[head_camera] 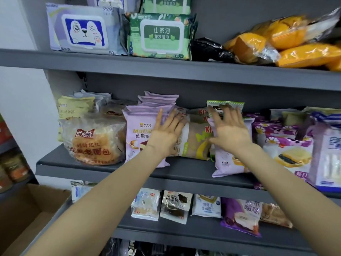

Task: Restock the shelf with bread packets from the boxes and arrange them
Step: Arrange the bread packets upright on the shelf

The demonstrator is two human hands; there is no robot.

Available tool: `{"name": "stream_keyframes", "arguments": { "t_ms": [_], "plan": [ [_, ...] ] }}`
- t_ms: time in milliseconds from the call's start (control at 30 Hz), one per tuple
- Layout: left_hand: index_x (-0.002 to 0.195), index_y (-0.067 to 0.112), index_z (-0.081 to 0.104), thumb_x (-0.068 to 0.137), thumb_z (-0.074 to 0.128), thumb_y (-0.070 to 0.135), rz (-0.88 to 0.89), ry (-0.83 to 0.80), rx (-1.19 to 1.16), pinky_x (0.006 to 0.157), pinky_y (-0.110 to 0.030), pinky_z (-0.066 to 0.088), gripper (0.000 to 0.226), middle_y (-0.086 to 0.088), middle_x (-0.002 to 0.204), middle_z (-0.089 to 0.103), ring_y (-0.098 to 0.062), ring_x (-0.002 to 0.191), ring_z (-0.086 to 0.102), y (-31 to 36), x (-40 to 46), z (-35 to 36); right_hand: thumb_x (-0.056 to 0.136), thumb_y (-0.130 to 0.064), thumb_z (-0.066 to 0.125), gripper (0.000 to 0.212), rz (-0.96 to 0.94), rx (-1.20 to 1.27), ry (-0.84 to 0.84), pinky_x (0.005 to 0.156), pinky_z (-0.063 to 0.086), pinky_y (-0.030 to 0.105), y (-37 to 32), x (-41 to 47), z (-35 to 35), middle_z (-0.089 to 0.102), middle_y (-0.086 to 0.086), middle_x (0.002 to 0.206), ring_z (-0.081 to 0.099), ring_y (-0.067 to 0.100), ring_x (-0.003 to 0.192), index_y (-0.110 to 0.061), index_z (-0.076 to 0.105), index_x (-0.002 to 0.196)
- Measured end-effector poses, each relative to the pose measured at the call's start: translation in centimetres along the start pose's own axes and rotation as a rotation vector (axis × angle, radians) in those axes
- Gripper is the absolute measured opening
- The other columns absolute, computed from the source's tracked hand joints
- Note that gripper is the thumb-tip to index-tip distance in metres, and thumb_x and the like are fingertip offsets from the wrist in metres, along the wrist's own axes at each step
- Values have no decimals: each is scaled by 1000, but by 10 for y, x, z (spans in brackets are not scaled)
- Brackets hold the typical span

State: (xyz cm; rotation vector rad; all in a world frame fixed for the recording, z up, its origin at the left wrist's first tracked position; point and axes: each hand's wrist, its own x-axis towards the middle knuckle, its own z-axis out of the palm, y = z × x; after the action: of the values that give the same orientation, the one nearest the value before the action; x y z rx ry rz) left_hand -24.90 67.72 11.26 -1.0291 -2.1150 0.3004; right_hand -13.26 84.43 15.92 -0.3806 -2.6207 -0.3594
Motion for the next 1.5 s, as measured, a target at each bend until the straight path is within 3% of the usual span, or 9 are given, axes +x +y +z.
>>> {"name": "stream_keyframes", "arguments": {
  "t_ms": [133,300,433,500,733,967,1133,1233,1500],
  "plan": [
    [128,10,58,22,82,65,57,-33,-132,107,-51,35,122,-9,133,57,-26,127,52,11,5,-15,74,-58,65,108,138,6,-200,112,1,63,15,-4,0,11,16,153,1,32,145,-25,-4,151],
    [141,3,39,54,86,28,122,-93,-344,105,-39,39,101,-17,145,41,-32,128,47,48,24,-35,73,-47,68,110,242,187,-211,108,25,62,15,-26,23,1,14,154,-8,35,144,-28,-8,150],
    [111,7,69,10,88,31,49,-87,-325,64,-30,57,106,-12,94,71,-27,74,70,56,31,-25,72,-35,71,99,277,164,-67,104,34,50,12,-34,37,24,19,142,15,38,137,-19,12,149],
    [112,8,69,7,87,30,25,-40,-319,60,-26,55,108,-9,83,70,-25,67,68,56,33,-16,74,-30,72,91,314,179,-14,99,39,48,11,-35,42,28,18,139,20,37,134,-18,20,147],
    [152,12,1,73,74,25,-1,-178,-411,105,-36,31,109,-13,139,39,-30,127,39,54,39,-22,61,-28,85,87,367,182,139,84,49,49,10,-29,60,44,23,128,37,39,122,-8,42,134],
    [149,11,13,72,76,20,31,-251,-391,108,-32,27,101,-10,144,30,-27,132,33,51,44,-18,38,-46,89,107,372,122,24,66,57,40,13,-19,71,46,24,122,47,39,120,-8,41,127],
    [149,9,12,74,74,15,30,-303,-438,111,-32,24,97,-10,147,25,-27,134,30,49,50,-16,51,-46,87,141,180,174,-143,94,47,51,24,-30,59,5,28,151,-2,42,144,-23,-12,148],
    [149,10,13,74,75,15,60,-323,-463,110,-31,25,97,-8,144,26,-26,131,31,46,53,-15,26,-42,95,149,240,60,-107,58,57,40,25,-33,67,39,31,138,36,44,134,-22,10,147],
    [150,12,12,69,77,36,101,-301,-577,111,-31,26,106,-7,144,27,-25,132,29,41,47,-16,62,-19,81,104,317,-136,-91,69,56,52,17,-16,78,45,26,134,43,39,130,-23,20,147]
  ]
}}
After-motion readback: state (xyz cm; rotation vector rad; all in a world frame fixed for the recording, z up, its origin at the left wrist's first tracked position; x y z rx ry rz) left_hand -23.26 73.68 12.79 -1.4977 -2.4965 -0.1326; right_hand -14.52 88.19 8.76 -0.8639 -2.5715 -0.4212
